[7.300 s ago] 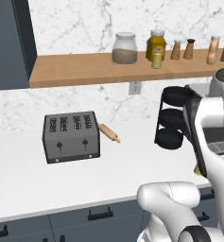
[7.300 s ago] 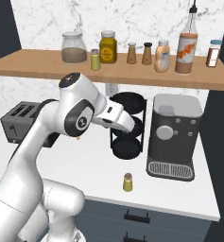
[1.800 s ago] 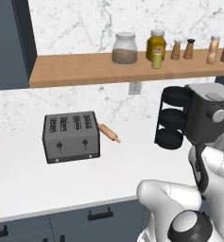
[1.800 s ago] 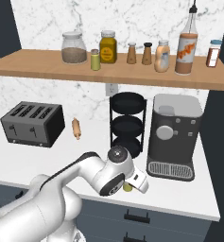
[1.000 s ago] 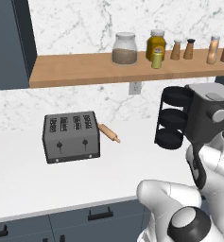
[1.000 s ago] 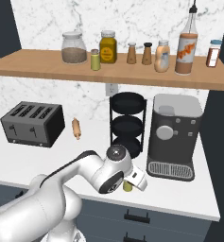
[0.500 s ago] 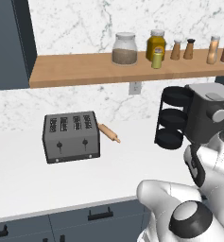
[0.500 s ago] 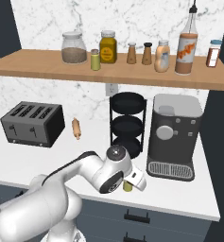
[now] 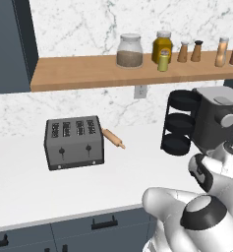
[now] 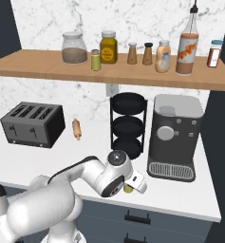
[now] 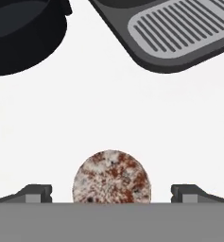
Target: Put the shaker and condiment bottle from the counter next to their counterparts in the cabinet.
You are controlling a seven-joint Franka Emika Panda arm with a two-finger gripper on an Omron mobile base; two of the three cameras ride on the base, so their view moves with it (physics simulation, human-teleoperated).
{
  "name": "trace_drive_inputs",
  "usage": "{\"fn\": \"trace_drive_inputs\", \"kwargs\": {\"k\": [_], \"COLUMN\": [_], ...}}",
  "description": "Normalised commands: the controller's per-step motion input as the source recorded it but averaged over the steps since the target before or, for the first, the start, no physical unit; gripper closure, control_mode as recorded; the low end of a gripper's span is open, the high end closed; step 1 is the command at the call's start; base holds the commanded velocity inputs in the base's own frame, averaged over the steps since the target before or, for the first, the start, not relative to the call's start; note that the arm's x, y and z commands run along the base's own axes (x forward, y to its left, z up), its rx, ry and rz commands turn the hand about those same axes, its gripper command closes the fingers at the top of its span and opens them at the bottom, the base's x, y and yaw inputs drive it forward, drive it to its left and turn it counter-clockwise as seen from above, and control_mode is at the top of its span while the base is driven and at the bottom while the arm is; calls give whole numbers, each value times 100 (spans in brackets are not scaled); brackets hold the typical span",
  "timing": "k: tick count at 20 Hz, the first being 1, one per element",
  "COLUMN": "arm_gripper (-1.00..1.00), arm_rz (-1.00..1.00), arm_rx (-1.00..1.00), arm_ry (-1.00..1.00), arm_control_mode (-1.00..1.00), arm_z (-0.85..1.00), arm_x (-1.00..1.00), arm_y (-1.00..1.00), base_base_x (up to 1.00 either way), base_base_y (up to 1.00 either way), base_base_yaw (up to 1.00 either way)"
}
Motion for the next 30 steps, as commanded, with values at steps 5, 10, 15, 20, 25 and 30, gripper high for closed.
{"fn": "trace_drive_inputs", "kwargs": {"k": [5,10,15,20,25,30], "arm_gripper": [-100,100,100,100,100,100], "arm_rz": [0,0,0,0,0,-4], "arm_rx": [0,0,0,0,0,0], "arm_ry": [0,0,0,0,0,-3], "arm_control_mode": [-100,-100,-100,-100,-100,-100], "arm_z": [-24,-26,-21,-9,0,30], "arm_x": [23,19,32,31,31,12], "arm_y": [0,1,-6,-8,0,0], "base_base_x": [0,0,0,0,0,0], "base_base_y": [0,0,0,0,0,0], "base_base_yaw": [0,0,0,0,0,0]}}
